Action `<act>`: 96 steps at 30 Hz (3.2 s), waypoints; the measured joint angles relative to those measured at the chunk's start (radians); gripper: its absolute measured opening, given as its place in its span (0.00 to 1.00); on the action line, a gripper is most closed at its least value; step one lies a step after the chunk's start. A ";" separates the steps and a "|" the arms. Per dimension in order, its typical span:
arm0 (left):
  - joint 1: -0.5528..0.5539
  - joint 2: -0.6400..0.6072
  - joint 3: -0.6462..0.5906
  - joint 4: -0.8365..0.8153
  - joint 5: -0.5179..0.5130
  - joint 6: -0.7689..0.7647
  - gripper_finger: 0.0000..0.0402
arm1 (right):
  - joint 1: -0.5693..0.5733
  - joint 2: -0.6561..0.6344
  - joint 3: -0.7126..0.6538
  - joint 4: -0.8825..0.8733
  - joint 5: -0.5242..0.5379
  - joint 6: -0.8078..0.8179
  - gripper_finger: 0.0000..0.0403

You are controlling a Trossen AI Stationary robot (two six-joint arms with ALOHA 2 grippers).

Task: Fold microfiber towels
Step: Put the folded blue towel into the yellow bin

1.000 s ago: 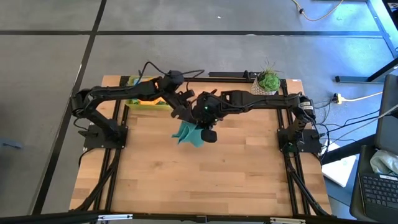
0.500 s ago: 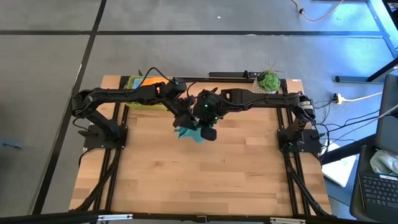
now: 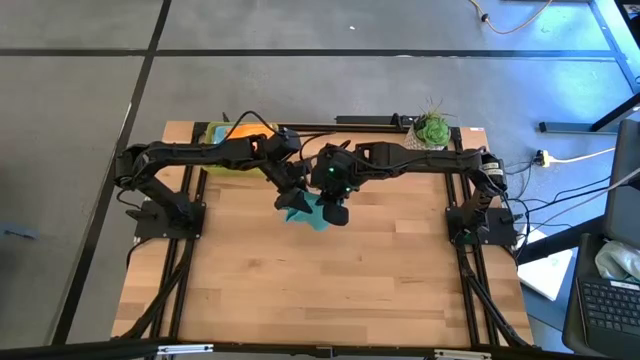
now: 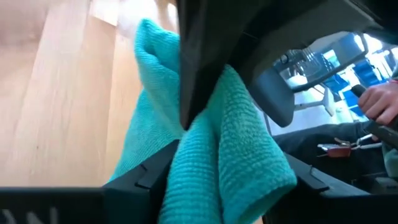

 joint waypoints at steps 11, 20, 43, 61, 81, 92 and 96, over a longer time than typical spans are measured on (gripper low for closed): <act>0.001 0.000 0.000 -0.005 -0.024 -0.008 0.16 | 0.001 0.000 0.000 -0.010 -0.005 0.000 0.02; 0.020 -0.064 0.000 -0.087 -0.085 -0.008 0.01 | 0.001 0.000 0.002 -0.015 -0.003 -0.006 0.08; 0.385 -0.161 0.000 -0.616 -0.478 0.425 0.00 | -0.013 -0.008 0.001 -0.104 0.018 -0.027 0.30; 0.806 0.034 0.000 -0.541 -0.517 0.627 0.00 | -0.012 -0.008 0.001 -0.214 0.017 -0.027 0.30; 0.954 0.101 0.000 -0.496 -0.537 0.441 0.01 | -0.047 -0.009 0.001 -0.215 0.033 -0.020 0.30; 0.971 0.099 0.000 -0.594 -0.546 0.436 0.21 | -0.080 -0.009 0.001 -0.151 0.034 -0.020 0.30; 0.988 0.083 0.000 -0.594 -0.545 0.438 0.24 | -0.080 -0.009 0.001 -0.135 0.035 -0.012 0.30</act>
